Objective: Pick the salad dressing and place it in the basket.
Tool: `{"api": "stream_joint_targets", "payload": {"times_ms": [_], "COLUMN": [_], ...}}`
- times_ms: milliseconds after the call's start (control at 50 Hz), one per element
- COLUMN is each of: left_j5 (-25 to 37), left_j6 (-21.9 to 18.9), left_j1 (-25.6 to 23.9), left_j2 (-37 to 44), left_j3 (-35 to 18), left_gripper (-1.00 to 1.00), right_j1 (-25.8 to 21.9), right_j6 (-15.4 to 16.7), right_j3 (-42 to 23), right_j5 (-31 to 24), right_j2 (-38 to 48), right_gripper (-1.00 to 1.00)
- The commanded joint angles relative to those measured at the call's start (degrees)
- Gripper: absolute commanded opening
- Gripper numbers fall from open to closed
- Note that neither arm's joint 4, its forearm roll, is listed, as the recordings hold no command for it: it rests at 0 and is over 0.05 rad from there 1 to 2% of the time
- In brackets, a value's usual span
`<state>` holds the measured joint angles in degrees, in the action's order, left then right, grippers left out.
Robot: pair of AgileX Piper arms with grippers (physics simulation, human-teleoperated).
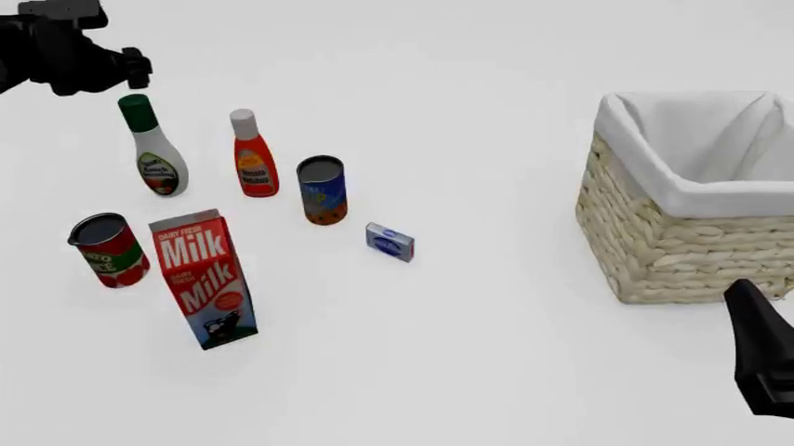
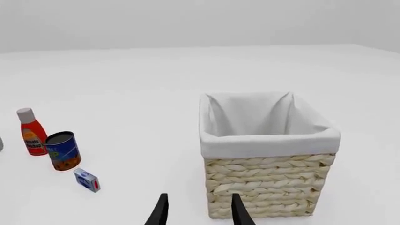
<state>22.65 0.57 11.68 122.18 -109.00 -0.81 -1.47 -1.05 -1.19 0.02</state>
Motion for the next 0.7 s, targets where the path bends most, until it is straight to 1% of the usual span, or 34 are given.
{"api": "stream_joint_targets", "payload": {"times_ms": [20, 260, 700], "left_j5": [-1.2, -3.0, -5.4], "left_j6": [-0.8, -1.2, -1.3], "left_j1": [-0.2, -0.2, -0.7], "left_j2": [1.0, 2.4, 2.5], "left_j3": [1.7, 3.3, 6.4], "left_gripper": [1.00, 1.00, 1.00], "right_j1": [-0.1, -0.2, -0.2], "right_j6": [-0.1, 0.0, 0.0], "right_j3": [-0.1, -0.6, -0.2], "right_j5": [0.0, -0.4, -0.1], "right_j2": [0.0, 0.0, 0.0], "right_gripper": [1.00, 1.00, 1.00]}}
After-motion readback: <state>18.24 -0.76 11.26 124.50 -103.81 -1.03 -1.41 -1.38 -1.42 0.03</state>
